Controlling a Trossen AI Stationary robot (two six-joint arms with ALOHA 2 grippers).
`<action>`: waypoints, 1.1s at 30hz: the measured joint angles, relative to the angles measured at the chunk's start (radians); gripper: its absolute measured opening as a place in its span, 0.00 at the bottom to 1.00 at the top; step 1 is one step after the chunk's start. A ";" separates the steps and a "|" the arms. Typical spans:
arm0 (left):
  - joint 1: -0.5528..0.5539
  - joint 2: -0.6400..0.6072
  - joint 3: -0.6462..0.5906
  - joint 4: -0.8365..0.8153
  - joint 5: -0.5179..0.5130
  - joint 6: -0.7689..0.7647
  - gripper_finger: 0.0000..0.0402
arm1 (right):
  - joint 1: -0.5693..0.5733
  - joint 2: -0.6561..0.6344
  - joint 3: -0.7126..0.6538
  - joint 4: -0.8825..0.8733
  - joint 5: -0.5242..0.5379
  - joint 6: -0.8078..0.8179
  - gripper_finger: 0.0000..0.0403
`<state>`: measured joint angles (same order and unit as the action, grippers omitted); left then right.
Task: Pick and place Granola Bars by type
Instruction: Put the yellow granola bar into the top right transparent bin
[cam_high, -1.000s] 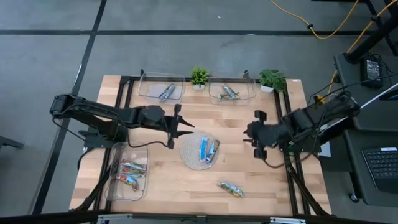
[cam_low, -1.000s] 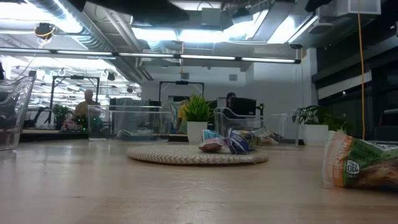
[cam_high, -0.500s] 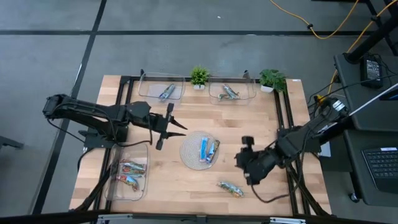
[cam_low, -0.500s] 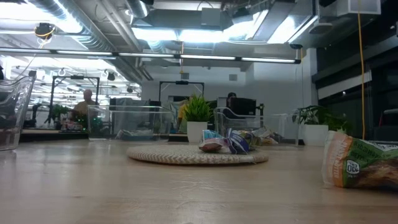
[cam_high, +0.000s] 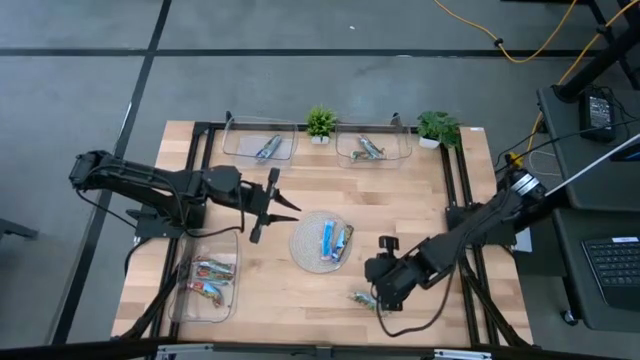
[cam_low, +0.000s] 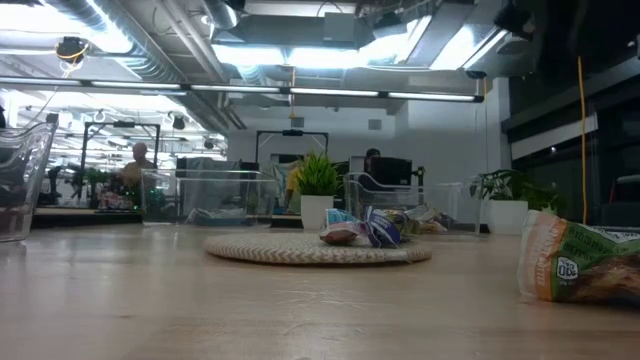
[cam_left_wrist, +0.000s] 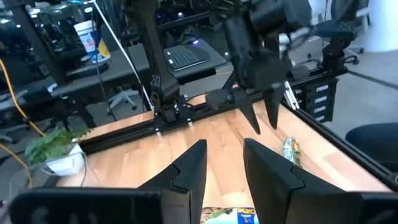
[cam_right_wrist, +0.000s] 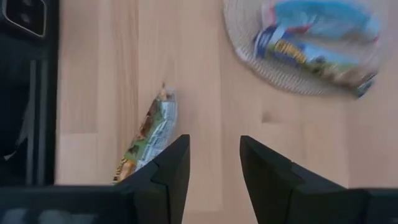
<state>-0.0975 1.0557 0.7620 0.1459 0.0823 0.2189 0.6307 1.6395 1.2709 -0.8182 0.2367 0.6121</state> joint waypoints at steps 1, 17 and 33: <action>0.000 0.000 0.000 0.000 0.000 -0.009 0.25 | 0.000 0.012 0.000 0.001 -0.010 0.017 0.36; -0.030 0.000 0.000 -0.053 0.001 0.007 0.25 | 0.067 0.151 0.000 0.089 -0.056 0.201 0.36; -0.033 0.000 0.000 -0.070 0.001 0.001 0.25 | 0.073 0.154 0.000 0.175 -0.124 0.270 0.36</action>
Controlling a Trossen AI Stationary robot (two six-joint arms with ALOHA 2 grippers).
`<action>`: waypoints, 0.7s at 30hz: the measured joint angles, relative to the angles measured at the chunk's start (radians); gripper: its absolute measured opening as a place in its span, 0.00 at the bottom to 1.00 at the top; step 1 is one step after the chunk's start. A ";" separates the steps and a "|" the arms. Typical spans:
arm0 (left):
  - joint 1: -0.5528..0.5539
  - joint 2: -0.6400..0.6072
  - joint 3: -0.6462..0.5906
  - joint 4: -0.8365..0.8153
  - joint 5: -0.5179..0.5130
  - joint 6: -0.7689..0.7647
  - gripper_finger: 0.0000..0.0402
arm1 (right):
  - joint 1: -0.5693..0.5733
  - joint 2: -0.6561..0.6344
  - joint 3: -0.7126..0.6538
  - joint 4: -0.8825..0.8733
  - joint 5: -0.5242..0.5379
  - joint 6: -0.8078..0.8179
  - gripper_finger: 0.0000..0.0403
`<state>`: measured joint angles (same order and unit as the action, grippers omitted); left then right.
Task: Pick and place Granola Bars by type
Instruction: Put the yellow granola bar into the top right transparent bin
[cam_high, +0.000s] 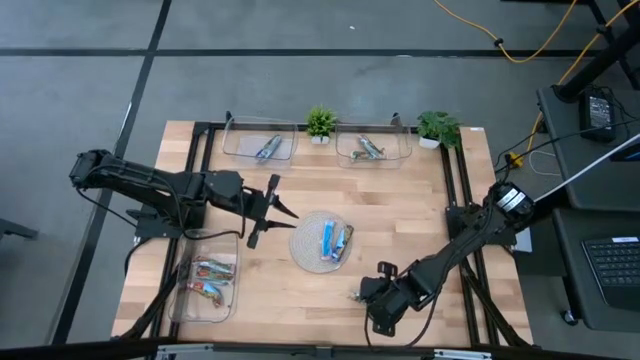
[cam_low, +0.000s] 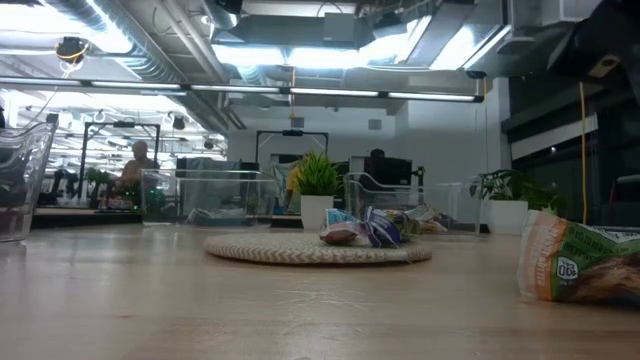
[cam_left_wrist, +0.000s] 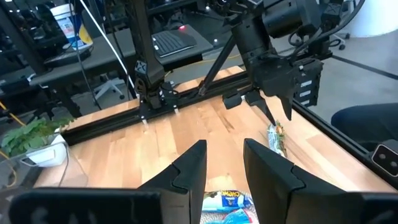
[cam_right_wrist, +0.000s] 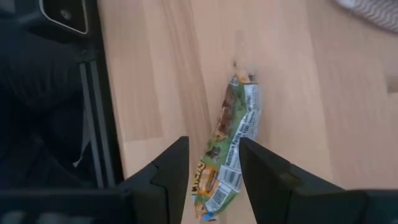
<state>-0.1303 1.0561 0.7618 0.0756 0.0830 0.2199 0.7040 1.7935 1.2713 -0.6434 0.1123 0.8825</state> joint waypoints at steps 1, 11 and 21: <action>0.000 0.000 0.000 -0.002 0.000 0.000 0.25 | 0.000 0.000 0.000 -0.002 0.012 0.000 0.36; 0.000 0.000 0.000 -0.010 0.000 0.001 0.25 | -0.047 0.000 0.000 -0.043 0.074 -0.060 0.36; 0.000 0.000 0.000 -0.058 0.000 -0.008 0.25 | -0.073 0.000 0.000 -0.030 0.031 -0.048 0.72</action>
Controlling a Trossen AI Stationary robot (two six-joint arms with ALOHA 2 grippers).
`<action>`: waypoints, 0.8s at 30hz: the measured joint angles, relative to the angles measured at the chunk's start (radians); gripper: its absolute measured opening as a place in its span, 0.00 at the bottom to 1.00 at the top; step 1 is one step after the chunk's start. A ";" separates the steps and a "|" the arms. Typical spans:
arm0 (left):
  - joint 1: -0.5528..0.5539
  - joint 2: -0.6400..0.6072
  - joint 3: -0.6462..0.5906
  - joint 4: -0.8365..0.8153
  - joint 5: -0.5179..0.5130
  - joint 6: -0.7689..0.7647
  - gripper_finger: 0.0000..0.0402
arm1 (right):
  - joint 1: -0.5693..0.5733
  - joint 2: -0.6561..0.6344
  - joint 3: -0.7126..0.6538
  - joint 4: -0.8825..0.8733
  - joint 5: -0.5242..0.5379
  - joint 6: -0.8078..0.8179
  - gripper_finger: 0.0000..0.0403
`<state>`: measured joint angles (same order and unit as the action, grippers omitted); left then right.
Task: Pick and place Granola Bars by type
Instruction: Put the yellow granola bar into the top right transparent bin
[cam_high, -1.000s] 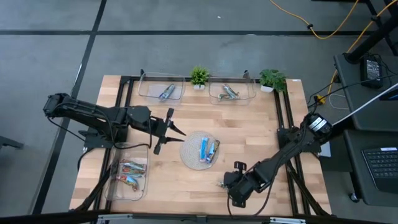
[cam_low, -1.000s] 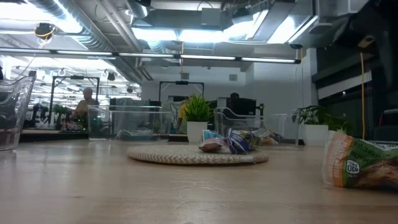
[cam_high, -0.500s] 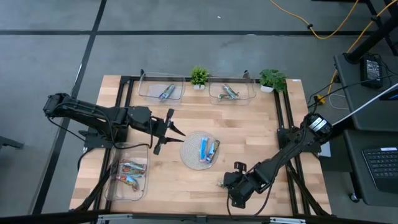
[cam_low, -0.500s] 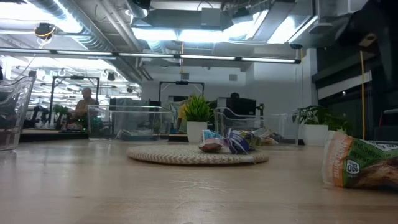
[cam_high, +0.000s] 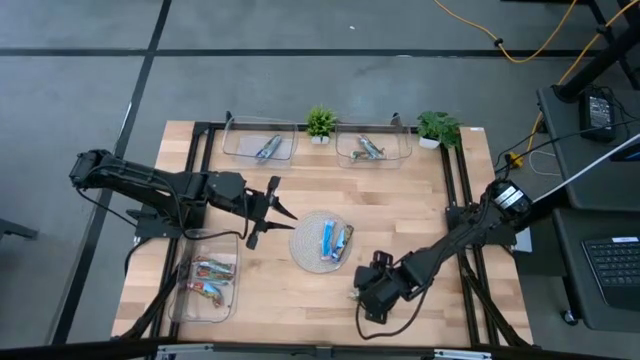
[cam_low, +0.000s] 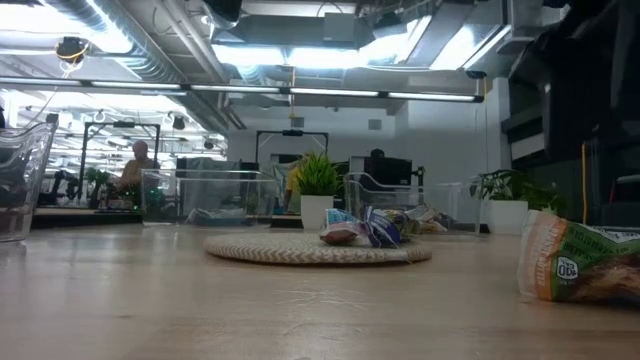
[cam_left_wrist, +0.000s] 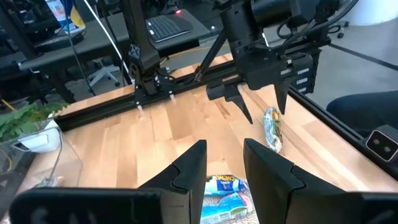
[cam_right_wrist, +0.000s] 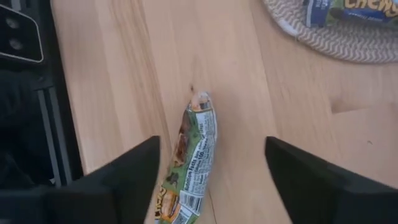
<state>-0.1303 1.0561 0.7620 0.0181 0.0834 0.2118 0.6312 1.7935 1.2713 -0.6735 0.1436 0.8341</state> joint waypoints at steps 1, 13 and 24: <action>0.000 0.000 0.000 -0.001 0.000 -0.004 0.25 | 0.000 0.000 0.000 0.000 0.000 0.003 0.75; -0.037 0.000 0.000 -0.030 0.000 -0.018 0.25 | 0.100 0.070 0.001 0.085 -0.008 0.201 0.80; -0.074 0.000 0.000 -0.029 -0.003 0.003 0.25 | 0.127 0.174 0.000 -0.009 -0.014 0.288 0.76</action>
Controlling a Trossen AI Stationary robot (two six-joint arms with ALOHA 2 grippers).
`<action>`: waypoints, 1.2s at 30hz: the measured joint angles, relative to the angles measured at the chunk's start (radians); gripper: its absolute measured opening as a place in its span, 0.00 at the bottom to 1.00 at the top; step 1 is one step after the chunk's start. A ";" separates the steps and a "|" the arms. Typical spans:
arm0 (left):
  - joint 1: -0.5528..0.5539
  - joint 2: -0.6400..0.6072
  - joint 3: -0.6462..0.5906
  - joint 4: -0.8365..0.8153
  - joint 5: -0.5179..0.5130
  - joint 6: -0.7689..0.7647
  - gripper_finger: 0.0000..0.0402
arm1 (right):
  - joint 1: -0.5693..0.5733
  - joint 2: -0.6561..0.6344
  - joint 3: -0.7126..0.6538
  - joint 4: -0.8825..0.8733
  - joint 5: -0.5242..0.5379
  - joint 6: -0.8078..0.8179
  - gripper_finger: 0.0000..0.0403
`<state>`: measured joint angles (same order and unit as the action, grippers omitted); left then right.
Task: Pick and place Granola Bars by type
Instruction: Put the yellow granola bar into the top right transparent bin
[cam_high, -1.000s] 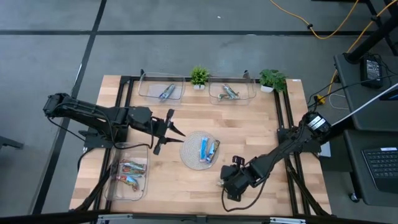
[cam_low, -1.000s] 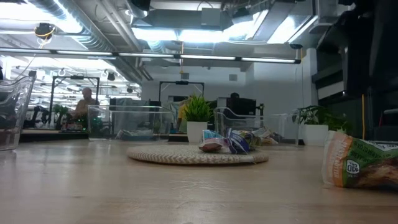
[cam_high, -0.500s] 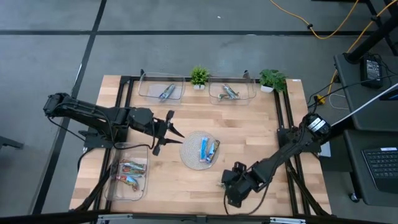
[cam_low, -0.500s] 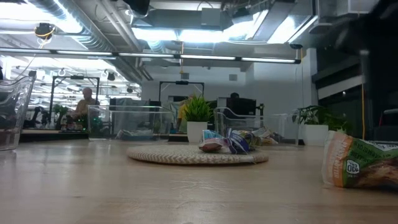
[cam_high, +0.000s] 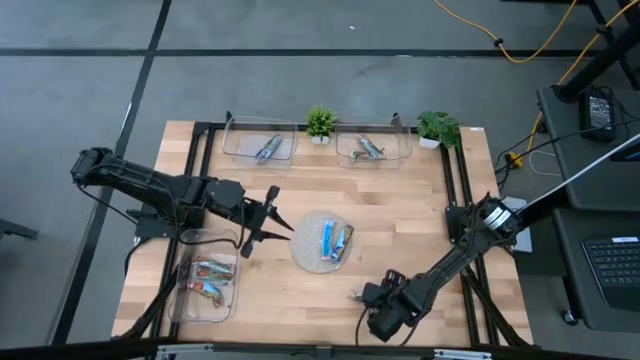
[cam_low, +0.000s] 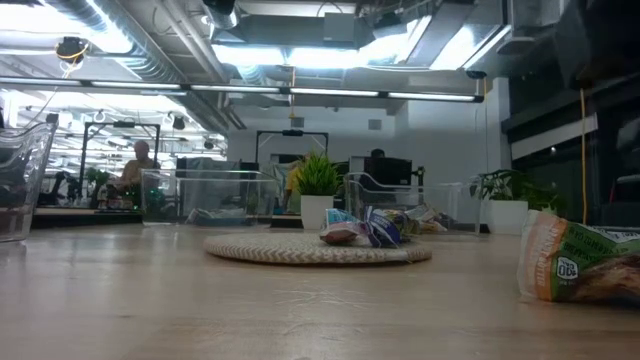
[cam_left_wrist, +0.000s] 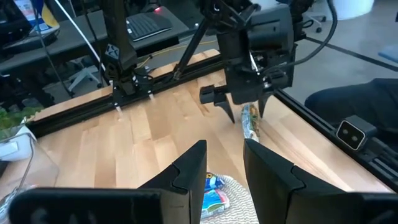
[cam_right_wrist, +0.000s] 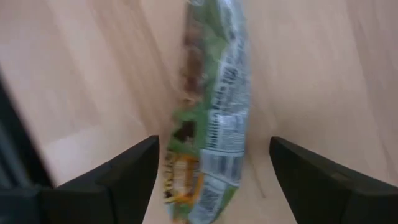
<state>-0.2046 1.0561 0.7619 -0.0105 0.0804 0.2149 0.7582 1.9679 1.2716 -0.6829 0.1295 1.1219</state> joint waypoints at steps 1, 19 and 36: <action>-0.001 0.000 0.000 0.000 0.000 0.000 0.25 | 0.000 0.004 0.000 -0.008 0.000 0.000 0.75; -0.002 0.000 0.000 -0.001 -0.001 -0.001 0.25 | -0.004 0.010 0.000 -0.014 0.005 0.000 0.37; -0.002 0.000 0.000 -0.001 -0.001 -0.003 0.25 | -0.037 -0.012 0.086 -0.142 -0.011 -0.030 0.15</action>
<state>-0.2062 1.0562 0.7616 -0.0116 0.0795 0.2123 0.7216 1.9560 1.3577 -0.8253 0.1188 1.0921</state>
